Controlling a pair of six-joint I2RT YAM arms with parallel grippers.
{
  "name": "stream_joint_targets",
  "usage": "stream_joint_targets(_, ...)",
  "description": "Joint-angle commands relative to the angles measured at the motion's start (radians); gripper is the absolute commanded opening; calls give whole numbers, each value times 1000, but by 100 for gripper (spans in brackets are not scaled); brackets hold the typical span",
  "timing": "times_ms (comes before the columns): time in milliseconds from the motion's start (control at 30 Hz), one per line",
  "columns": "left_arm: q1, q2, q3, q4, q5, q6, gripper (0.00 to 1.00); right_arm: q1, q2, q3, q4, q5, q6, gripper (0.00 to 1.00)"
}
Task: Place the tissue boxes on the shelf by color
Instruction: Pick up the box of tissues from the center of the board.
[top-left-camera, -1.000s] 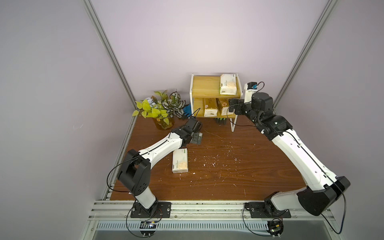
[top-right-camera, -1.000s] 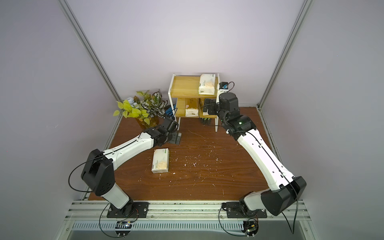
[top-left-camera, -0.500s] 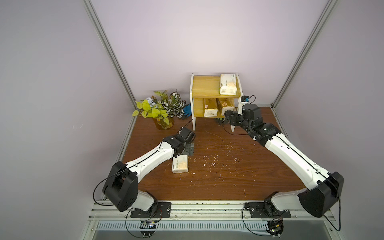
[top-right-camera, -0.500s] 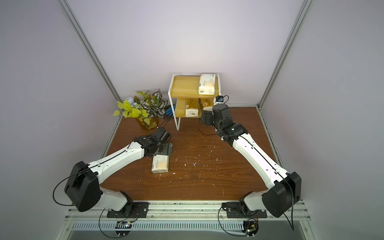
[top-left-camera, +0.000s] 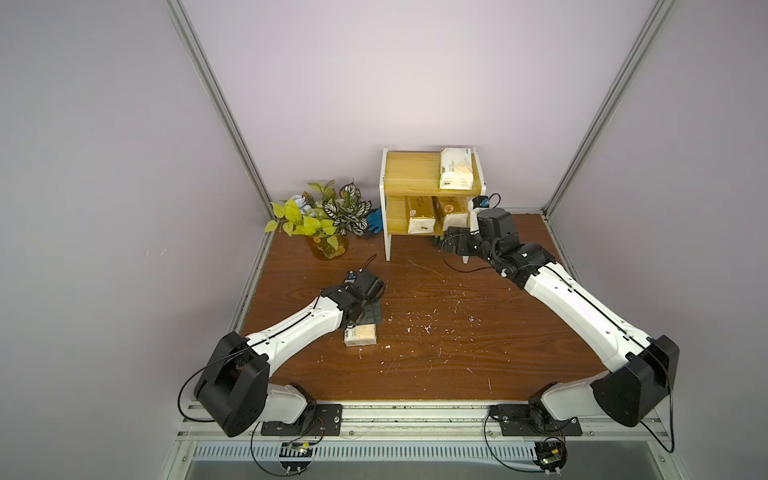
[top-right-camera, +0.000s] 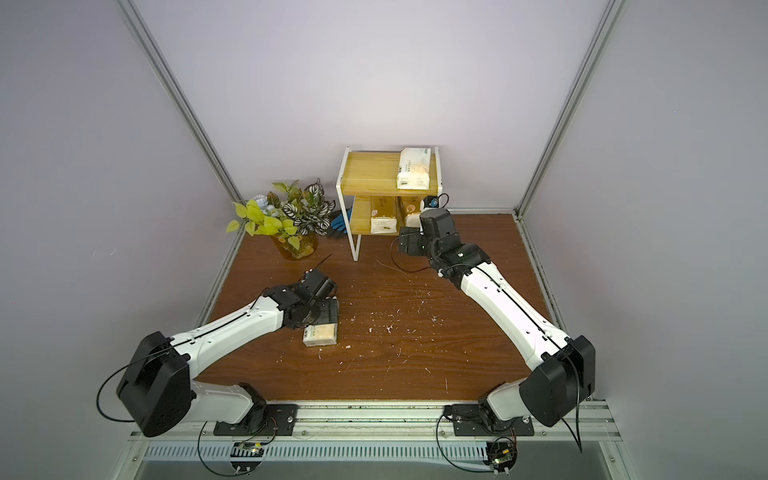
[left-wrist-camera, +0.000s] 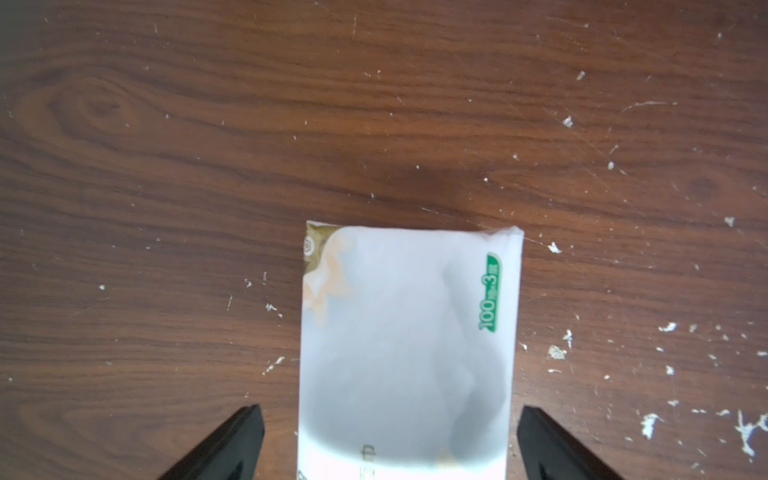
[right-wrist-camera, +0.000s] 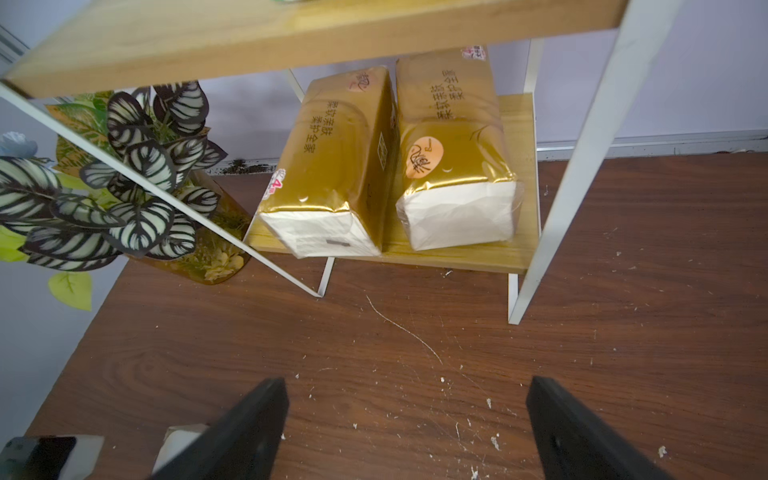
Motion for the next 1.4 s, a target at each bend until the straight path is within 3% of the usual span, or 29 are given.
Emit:
stream_joint_targets(0,-30,-1,-9,-9,18,-39,99,8,-9,36,-2,-13,-24,97)
stream_joint_targets(367,-44,-27,-44,-13,18,-72,100,7,-28,10,3,-13,-36,98)
stream_joint_targets(1367,-56,69,-151,46,116,-78,99,7,-36,4,-24,-6,-43,94)
